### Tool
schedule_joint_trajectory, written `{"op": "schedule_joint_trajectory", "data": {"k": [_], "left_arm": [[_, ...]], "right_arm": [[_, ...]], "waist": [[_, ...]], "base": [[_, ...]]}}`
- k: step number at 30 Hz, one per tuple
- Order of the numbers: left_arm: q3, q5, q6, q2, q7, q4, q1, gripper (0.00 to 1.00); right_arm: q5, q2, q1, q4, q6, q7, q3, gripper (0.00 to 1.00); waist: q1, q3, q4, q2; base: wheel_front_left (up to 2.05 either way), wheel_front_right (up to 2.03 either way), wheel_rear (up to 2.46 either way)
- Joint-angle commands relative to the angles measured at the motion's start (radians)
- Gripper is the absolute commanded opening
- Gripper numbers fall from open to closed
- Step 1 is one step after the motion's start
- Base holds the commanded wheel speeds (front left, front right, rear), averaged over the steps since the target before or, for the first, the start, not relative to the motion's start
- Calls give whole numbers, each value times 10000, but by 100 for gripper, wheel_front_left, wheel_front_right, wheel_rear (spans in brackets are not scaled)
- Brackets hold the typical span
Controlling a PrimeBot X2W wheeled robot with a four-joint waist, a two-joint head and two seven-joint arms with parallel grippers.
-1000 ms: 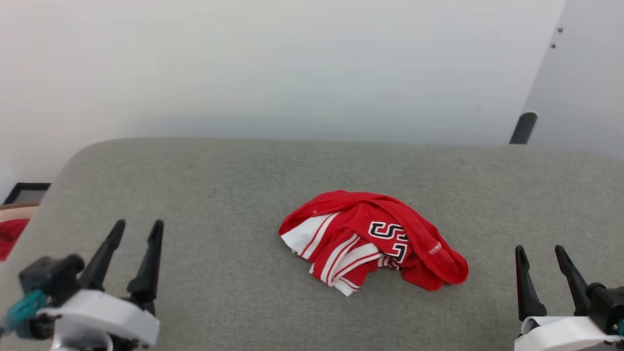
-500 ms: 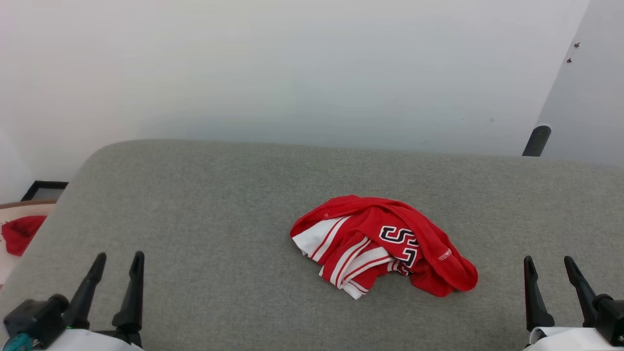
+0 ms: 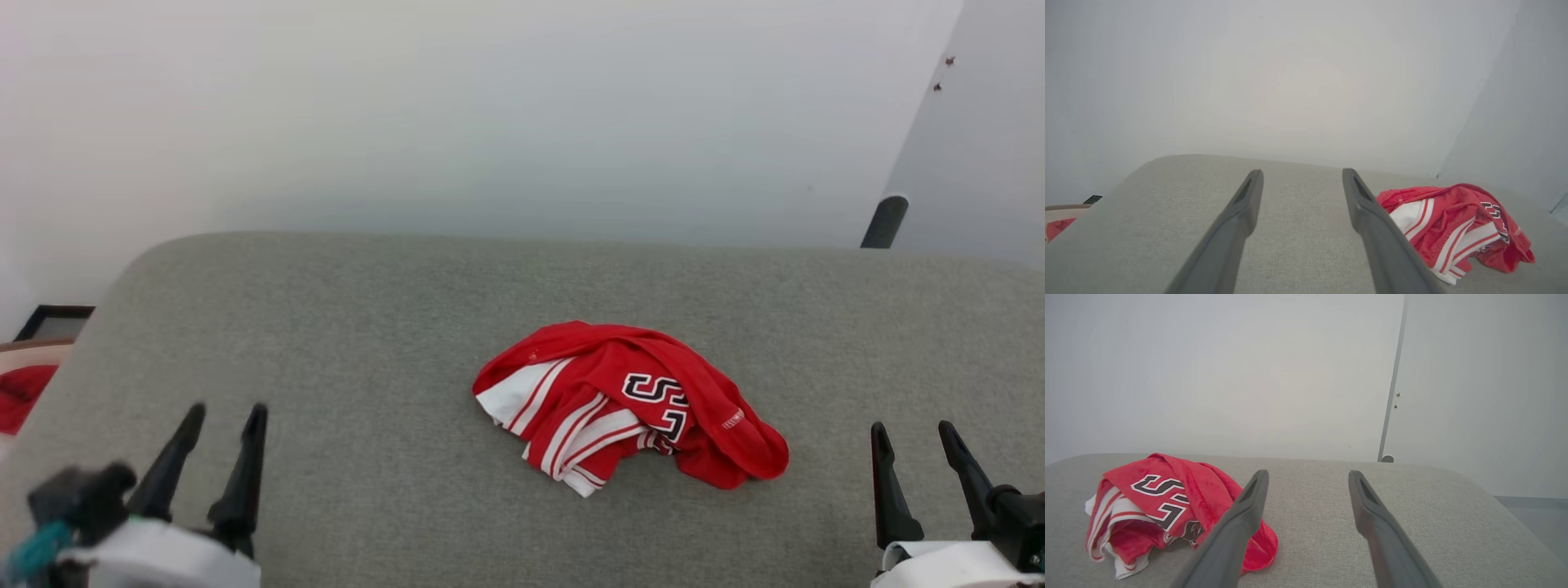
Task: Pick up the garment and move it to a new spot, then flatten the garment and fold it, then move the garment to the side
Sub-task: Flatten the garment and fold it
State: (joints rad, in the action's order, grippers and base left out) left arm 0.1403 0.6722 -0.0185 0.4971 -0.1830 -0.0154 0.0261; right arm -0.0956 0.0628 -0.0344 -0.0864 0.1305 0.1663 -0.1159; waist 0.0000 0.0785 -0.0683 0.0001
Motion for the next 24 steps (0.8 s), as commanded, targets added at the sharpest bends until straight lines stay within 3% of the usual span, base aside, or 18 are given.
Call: {"op": "schedule_joint_trajectory", "data": {"k": [1,12,17,24], "left_arm": [[37,94,-94,77,203,90,-298,100],[873,1736,-474,773,4503,412,-2784,100],[1084,2436,-153,901,6264,77,-3764,100],[1455,2828,320,974,7864,-484,-4473,100]], "right_arm": [[-52,59,100,73,4,-26,56,100],[-266,128,767,356,4,-336,395,100],[-338,176,1191,302,4,-235,476,100],[-391,93,1582,194,4,-39,435,100]], "waist": [[0,-120,123,-1],[0,-910,1211,-1],[0,-1384,1746,-1],[0,-1940,2338,-1]], "base": [[0,0,0],[0,0,0],[0,0,0],[0,0,0]]}}
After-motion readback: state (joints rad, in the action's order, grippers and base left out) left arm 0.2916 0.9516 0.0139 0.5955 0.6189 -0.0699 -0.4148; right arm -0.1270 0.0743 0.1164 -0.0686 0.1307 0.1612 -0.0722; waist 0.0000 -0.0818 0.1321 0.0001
